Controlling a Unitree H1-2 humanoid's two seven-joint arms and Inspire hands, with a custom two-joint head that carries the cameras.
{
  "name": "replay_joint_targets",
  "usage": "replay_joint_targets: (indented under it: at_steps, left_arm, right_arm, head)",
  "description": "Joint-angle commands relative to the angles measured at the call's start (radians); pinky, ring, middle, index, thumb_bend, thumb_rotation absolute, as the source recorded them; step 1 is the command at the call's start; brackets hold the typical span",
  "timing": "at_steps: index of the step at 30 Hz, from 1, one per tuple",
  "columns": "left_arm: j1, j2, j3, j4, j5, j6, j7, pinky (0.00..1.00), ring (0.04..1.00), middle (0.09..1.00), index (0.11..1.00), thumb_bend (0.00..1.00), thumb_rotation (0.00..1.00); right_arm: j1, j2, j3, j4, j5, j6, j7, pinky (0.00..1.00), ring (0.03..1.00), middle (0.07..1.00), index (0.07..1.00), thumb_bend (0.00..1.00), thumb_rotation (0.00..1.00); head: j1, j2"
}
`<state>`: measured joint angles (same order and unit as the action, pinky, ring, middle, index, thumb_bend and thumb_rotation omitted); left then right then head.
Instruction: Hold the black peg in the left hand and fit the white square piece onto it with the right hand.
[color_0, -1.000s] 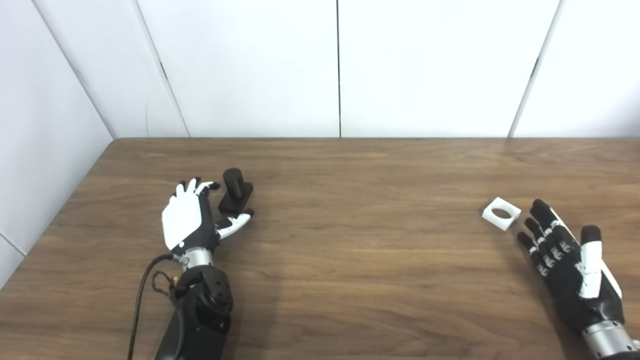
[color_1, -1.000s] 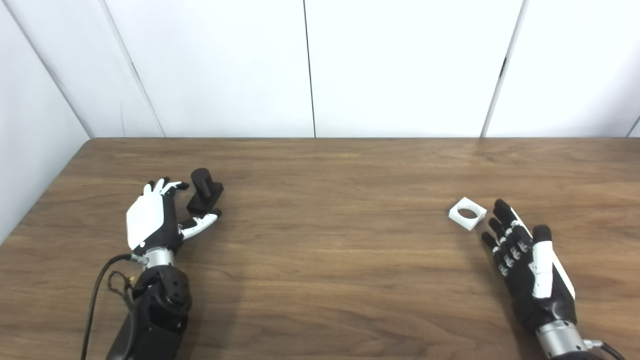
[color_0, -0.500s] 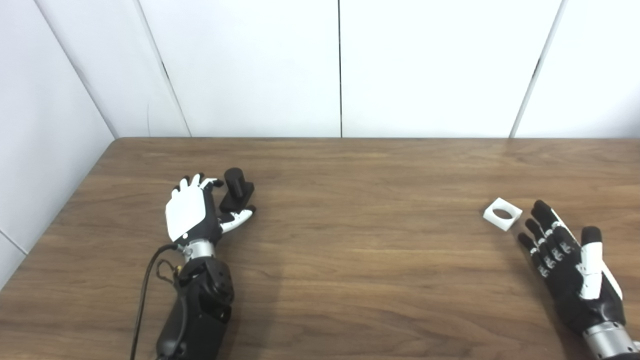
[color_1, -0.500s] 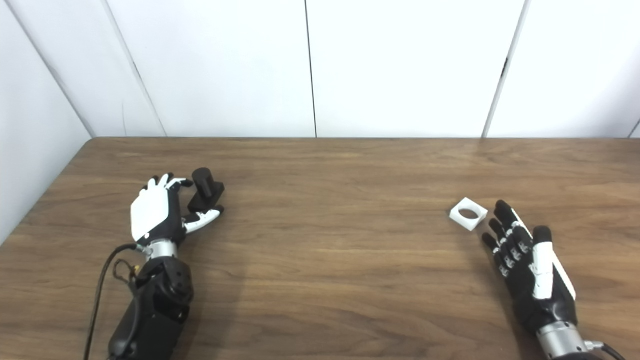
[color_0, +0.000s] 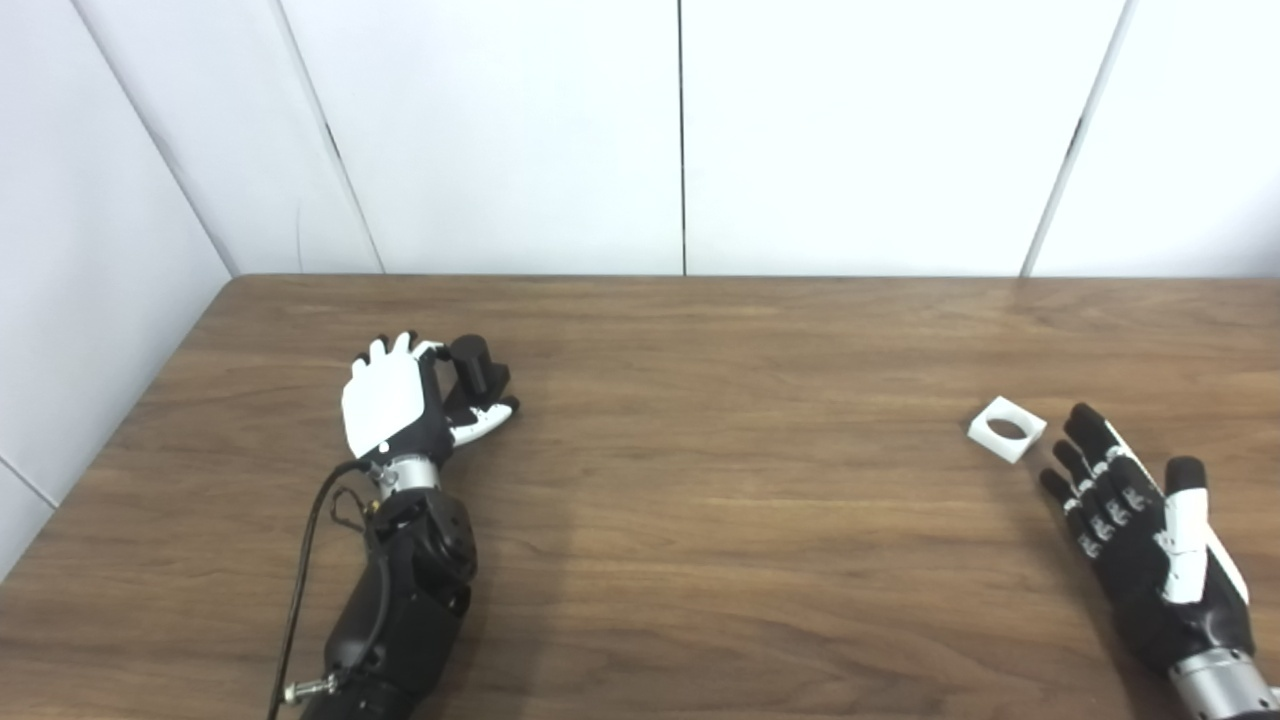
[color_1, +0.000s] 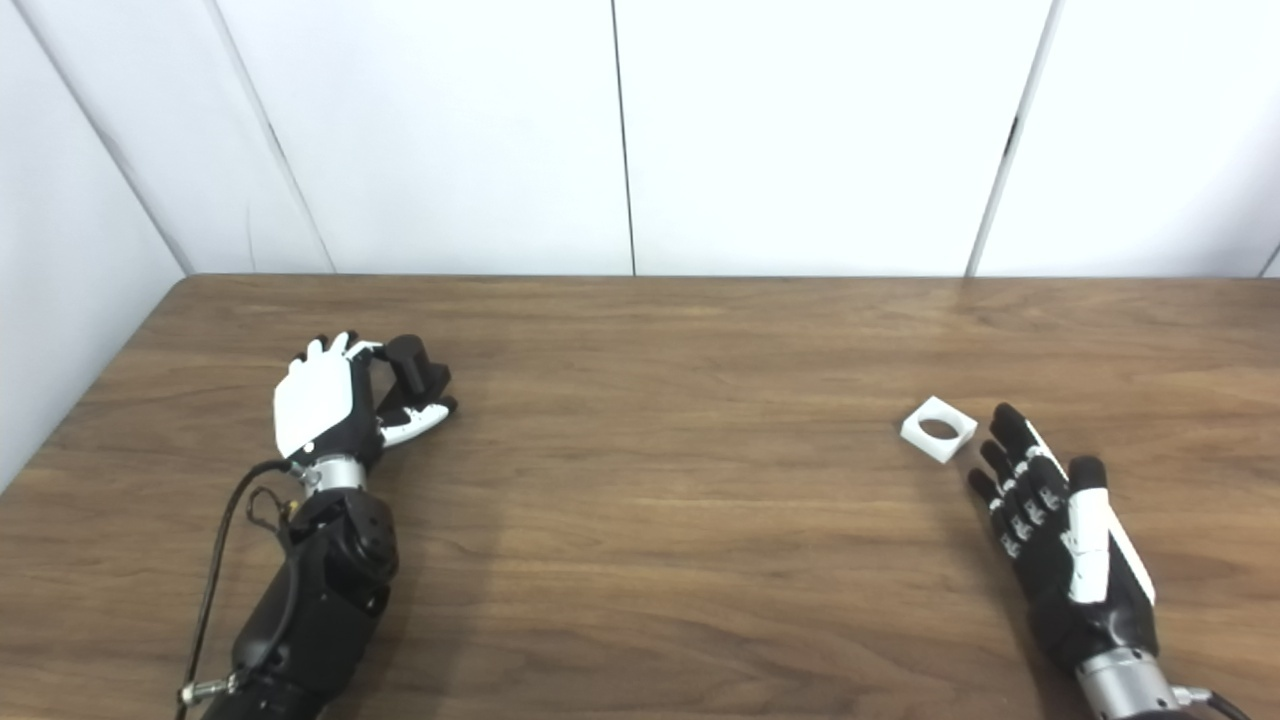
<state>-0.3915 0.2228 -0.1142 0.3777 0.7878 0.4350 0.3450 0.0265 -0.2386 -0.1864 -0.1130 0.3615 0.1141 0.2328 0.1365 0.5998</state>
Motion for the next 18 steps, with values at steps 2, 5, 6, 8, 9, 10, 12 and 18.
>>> replay_joint_targets:
  at_steps: [2,5,6,8,9,10,12,18]
  left_arm:
    - [-0.067,0.031,-0.006,0.015,0.01,0.001,0.023,1.0,0.993,0.943,0.724,0.78,0.41]
    - [-0.078,0.034,-0.01,0.027,0.007,0.001,0.026,1.0,0.994,0.943,0.693,0.76,0.4]
    - [-0.08,0.035,-0.011,0.028,0.007,0.001,0.028,1.0,0.992,0.937,0.653,0.74,0.37]
    - [-0.083,0.037,-0.013,0.03,0.008,0.002,0.032,1.0,0.989,0.93,0.611,0.72,0.34]
    - [-0.084,0.037,-0.014,0.03,0.009,0.003,0.033,1.0,0.987,0.925,0.594,0.71,0.32]
    - [-0.084,0.038,-0.016,0.029,0.01,0.001,0.037,1.0,0.986,0.921,0.581,0.71,0.29]
    - [-0.082,0.04,-0.018,0.026,0.008,-0.005,0.042,1.0,0.981,0.911,0.55,0.7,0.2]
    - [-0.078,0.04,-0.014,0.017,-0.006,-0.018,0.047,0.99,0.983,0.91,0.522,0.72,0.12]
  right_arm:
    - [0.006,-0.012,-0.004,-0.02,0.001,-0.007,0.001,0.98,1.0,1.0,0.962,0.72,1.0]
    - [0.009,-0.011,-0.007,-0.023,0.0,-0.004,-0.004,0.98,1.0,0.995,0.96,0.72,1.0]
    - [0.009,-0.012,-0.008,-0.022,0.0,-0.005,-0.003,0.98,1.0,0.996,0.961,0.73,1.0]
    - [0.009,-0.012,-0.008,-0.023,0.001,-0.006,-0.003,0.98,1.0,0.998,0.962,0.73,1.0]
    - [0.008,-0.012,-0.007,-0.024,0.001,-0.005,-0.003,0.98,1.0,0.998,0.963,0.72,1.0]
    - [0.009,-0.013,-0.007,-0.026,0.002,-0.003,-0.002,0.98,1.0,1.0,0.965,0.72,1.0]
    - [0.009,-0.013,-0.007,-0.028,0.001,-0.005,-0.001,0.97,1.0,0.998,0.966,0.72,1.0]
    - [0.006,-0.014,-0.007,-0.024,0.01,-0.007,0.006,0.97,1.0,1.0,0.969,0.72,1.0]
  head:
    - [0.002,0.001]
    - [0.003,0.004]
    - [0.003,0.004]
    - [0.003,0.004]
    - [0.003,0.004]
    - [0.007,0.007]
    - [0.007,0.007]
    - [0.01,0.011]
